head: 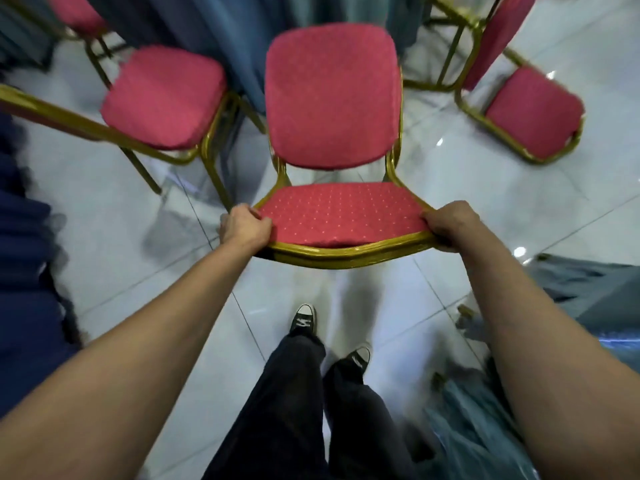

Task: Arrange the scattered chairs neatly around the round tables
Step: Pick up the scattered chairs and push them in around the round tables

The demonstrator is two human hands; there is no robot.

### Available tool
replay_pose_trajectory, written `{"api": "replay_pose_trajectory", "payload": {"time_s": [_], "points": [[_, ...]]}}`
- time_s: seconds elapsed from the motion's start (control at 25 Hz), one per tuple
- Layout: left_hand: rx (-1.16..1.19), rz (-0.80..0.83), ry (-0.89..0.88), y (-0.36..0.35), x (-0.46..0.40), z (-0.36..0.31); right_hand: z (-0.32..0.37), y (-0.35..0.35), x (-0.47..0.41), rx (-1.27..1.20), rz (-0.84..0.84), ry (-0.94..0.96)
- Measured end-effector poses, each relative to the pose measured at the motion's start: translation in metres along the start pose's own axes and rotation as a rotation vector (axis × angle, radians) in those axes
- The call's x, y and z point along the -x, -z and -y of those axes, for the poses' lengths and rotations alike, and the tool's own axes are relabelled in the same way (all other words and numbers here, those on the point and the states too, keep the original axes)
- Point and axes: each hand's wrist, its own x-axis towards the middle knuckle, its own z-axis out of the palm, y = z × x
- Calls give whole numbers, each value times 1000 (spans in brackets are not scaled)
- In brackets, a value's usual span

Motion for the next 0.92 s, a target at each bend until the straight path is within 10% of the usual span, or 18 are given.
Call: {"api": "replay_pose_trajectory", "payload": {"time_s": [0.4,0.92], "points": [[-26,-183,-667,51,46,-68,86,-3,88,-117,-322,479],[-235,60,-672,157,-78,-205,185,13,78,226,-329,647]]}}
